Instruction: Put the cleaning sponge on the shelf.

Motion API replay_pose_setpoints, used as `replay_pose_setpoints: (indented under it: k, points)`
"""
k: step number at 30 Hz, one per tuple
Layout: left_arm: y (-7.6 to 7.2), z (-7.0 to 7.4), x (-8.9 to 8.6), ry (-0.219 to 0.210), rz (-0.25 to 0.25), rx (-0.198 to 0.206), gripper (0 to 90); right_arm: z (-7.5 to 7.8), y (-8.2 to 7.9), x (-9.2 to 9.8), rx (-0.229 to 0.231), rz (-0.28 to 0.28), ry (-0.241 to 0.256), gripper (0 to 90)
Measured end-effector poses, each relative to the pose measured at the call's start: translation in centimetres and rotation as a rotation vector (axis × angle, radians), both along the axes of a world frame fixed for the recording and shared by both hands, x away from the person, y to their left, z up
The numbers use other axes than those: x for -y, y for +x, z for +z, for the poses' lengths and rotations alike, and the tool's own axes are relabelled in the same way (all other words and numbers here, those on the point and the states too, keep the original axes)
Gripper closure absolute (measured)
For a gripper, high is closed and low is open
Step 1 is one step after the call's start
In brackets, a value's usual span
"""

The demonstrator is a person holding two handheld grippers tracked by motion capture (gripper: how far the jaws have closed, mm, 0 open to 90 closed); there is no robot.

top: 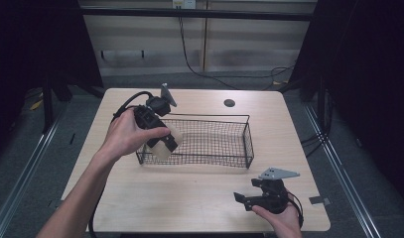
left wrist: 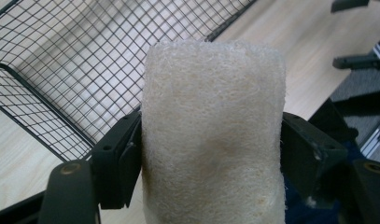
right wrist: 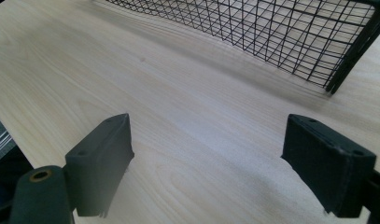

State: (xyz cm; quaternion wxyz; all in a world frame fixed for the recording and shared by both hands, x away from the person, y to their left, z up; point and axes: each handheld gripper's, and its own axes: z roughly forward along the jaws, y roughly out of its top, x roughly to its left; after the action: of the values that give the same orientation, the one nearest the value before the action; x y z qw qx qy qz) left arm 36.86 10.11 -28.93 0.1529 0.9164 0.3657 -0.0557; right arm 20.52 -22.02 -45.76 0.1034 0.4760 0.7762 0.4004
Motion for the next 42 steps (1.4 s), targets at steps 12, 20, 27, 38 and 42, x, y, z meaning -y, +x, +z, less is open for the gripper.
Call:
replay_pose_setpoints:
  k: [12,20,27,38,42]
  points:
    - [1.9,-0.4,-1.2,0.006,0.182,0.005,27.9,0.0,0.0,0.0,0.002,-0.007,-0.009,15.1]
    - [3.0,-0.6,-2.2,0.007,0.293,-0.003,27.9,0.0,0.0,0.0,0.000,-0.007,-0.007,15.1]
    - [3.9,-1.4,-2.5,0.024,0.357,-0.007,27.9,-0.1,-0.1,-0.1,0.000,0.002,-0.012,15.1]
    - [5.2,-2.6,-2.5,0.035,0.397,-0.024,27.9,-0.1,0.0,-0.1,-0.004,0.002,-0.008,15.1]
    - [5.4,-3.3,-2.5,0.039,0.416,-0.040,27.9,-0.1,0.0,-0.1,-0.003,0.001,-0.007,15.1]
